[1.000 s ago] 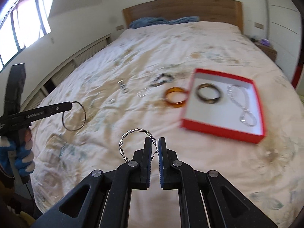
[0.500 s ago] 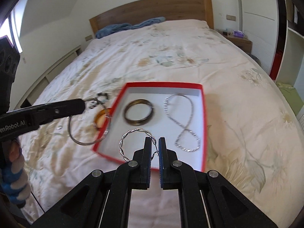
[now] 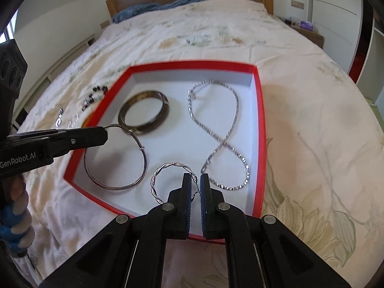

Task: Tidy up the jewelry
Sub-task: 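Carry the hoop bangle and twisted bracelet into the red box and release both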

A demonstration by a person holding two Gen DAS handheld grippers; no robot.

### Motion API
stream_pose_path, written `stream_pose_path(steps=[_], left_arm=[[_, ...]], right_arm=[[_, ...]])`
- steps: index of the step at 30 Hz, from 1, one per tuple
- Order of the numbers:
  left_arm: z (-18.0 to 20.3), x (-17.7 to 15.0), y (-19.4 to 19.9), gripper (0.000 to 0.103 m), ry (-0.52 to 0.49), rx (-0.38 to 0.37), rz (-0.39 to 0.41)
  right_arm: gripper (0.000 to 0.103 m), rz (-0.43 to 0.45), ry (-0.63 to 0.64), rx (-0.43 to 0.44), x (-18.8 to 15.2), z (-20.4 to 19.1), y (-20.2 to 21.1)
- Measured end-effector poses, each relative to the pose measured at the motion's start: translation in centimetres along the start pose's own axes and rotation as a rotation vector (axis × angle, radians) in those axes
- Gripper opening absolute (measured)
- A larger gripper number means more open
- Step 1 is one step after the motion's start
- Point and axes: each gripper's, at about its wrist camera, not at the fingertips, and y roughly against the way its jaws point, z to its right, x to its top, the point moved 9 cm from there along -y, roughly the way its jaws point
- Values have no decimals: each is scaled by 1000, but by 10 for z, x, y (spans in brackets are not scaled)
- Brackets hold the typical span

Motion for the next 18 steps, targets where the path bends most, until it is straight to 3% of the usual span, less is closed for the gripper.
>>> stream_pose_path(steps=[4,12,18], left_arm=[[-5,-11,-17,4,1,45,-59],[-10,-15,-23,5,-3,108,-103],[-12,-9,-18,11,63,60,-92]], right_arm=[[7,-51,23,-18,-5,2,-12],[6,-120,80,-57,-3,-1,-17],[10,-113,63,-58,-3,1,-3]])
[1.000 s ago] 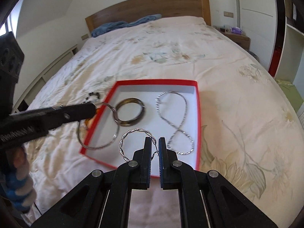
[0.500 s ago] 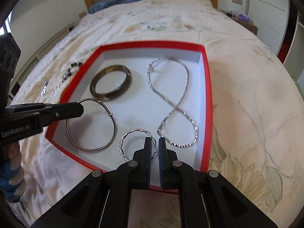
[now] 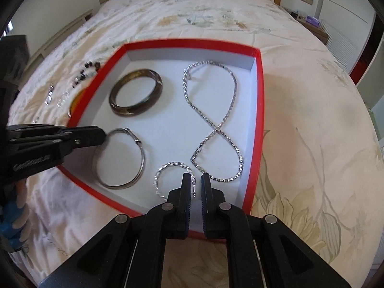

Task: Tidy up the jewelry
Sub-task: 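Carry the hoop bangle and twisted bracelet into the red box and release both, then move both open grippers back over the remaining jewelry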

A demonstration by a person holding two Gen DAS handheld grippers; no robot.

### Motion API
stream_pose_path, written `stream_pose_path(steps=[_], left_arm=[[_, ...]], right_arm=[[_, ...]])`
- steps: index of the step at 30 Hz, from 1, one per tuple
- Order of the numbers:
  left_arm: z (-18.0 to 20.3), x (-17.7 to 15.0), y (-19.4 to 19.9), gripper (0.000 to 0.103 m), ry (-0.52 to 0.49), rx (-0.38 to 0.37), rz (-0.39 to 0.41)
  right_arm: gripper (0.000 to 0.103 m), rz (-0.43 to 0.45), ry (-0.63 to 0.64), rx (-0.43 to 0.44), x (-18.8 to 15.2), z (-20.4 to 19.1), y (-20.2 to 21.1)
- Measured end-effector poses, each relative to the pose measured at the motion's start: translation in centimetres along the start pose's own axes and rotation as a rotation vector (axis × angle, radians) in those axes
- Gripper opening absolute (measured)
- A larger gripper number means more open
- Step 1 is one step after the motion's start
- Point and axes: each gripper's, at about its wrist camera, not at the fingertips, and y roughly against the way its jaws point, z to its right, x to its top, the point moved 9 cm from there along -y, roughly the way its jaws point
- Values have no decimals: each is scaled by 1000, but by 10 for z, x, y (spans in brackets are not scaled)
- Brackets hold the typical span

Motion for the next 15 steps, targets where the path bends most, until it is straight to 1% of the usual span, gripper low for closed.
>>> stream_pose_path(steps=[1,2,3,4,6,9,12,15], left_arm=[[1,1,4,14,0,-4,8],[4,2,9,23,-5,-3,24],[5,3,16,25,-11,-1,43],[7,3,26,25,-21,2,68],[12,4,46,25,-38,4,107],[21,6,99,25,-94,26,210],[21,3,148,25,-129,56,259],[8,-8,204,25,-146,105,301]], right_arm=[[12,13,-7,-5,0,0,7],[13,26,-13,-11,1,1,15],[16,37,-18,-14,1,1,21],[18,55,-26,-18,2,1,31],[20,94,-45,-26,3,3,53],[22,158,-68,-29,5,-1,93],[25,220,-63,-23,3,-15,138],[25,279,-47,-9,2,-34,181]])
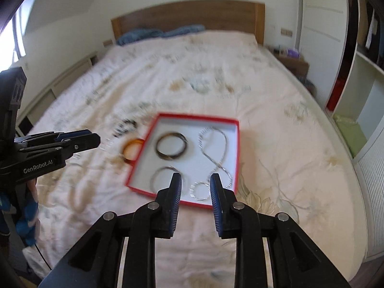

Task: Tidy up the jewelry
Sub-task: 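Move both open grippers back over the remaining jewelry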

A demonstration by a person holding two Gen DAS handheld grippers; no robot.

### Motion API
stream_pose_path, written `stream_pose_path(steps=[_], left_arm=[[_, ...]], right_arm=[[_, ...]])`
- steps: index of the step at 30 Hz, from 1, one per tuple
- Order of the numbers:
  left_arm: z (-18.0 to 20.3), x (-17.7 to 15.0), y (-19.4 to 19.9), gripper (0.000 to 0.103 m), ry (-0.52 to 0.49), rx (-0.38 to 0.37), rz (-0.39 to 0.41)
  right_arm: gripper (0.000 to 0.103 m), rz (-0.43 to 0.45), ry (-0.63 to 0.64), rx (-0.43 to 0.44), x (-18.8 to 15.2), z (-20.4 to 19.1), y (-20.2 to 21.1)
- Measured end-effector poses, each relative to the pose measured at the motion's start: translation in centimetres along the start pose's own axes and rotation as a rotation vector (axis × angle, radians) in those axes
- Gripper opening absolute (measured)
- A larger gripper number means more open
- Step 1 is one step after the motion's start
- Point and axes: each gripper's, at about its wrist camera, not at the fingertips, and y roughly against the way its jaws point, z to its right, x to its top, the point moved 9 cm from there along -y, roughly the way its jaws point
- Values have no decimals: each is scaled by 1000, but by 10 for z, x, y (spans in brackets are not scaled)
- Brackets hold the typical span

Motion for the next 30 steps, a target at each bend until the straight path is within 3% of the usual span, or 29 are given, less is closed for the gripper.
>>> stream_pose_path(steps=[6,13,18,24,30], left_arm=[[-48,-11,100,25,1,107,81],[-108,-31,218,25,27,222,205],[-143,-49,278,25,64,293,286],[-182,-70,301,25,147,307,312],[-211,-90,257,25,198,304,239]], right_arm=[[27,117,47,45,11,-53,84],[32,208,118,91,10,-118,154],[35,265,170,130,9,-165,195],[39,286,225,168,7,-204,210],[40,231,237,208,4,-221,172]])
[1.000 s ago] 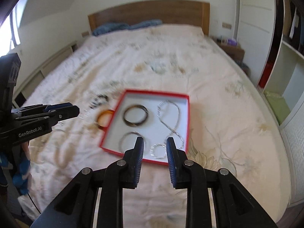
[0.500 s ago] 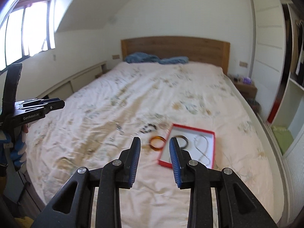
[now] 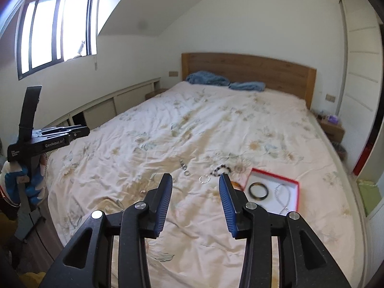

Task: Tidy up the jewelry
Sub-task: 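Move both open grippers back over the remaining jewelry, then grasp the silver ring with the left gripper while the right grasps the amber bangle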

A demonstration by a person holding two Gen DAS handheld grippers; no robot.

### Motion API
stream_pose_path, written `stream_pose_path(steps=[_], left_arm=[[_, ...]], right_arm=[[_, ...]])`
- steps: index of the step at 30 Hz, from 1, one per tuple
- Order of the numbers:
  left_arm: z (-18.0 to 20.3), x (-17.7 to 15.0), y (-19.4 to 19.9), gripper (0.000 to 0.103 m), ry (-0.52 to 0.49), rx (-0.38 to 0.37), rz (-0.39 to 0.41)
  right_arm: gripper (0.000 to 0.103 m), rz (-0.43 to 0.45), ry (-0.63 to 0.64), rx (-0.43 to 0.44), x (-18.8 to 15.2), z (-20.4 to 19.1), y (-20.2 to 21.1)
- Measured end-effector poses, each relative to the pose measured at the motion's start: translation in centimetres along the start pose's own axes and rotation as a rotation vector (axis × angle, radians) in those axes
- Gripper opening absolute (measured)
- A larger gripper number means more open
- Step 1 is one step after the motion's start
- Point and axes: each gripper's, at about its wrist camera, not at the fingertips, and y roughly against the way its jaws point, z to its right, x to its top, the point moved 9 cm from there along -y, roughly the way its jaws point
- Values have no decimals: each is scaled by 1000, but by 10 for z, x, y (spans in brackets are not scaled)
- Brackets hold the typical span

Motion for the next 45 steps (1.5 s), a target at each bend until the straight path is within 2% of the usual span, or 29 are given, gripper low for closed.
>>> stream_pose_path(steps=[6,12,18,25,32,38,43,45], left_arm=[[-2,-31,-75,25,-12,0,-71],[13,-69,-178,25,-21,-67,-203],[35,-96,-261,25,-28,-118,-299],[45,-108,-328,25,-62,-133,-350],[47,-120,-362,25,-89,-132,-382],[46,-124,-370,25,-82,-143,-376],[46,-126,-372,24,-81,-150,-369],[47,-127,-371,18,-89,-151,-369]], right_arm=[[40,-97,-32,31,-24,13,-72],[40,-221,-61,38,-55,41,-165],[40,-326,-81,47,-76,73,-248],[42,-392,-87,66,-87,94,-321],[46,-449,-86,71,-97,101,-367],[45,-521,-76,35,-108,107,-390],[45,-590,-10,-9,-117,104,-402],[45,-610,14,-21,-119,104,-405]])
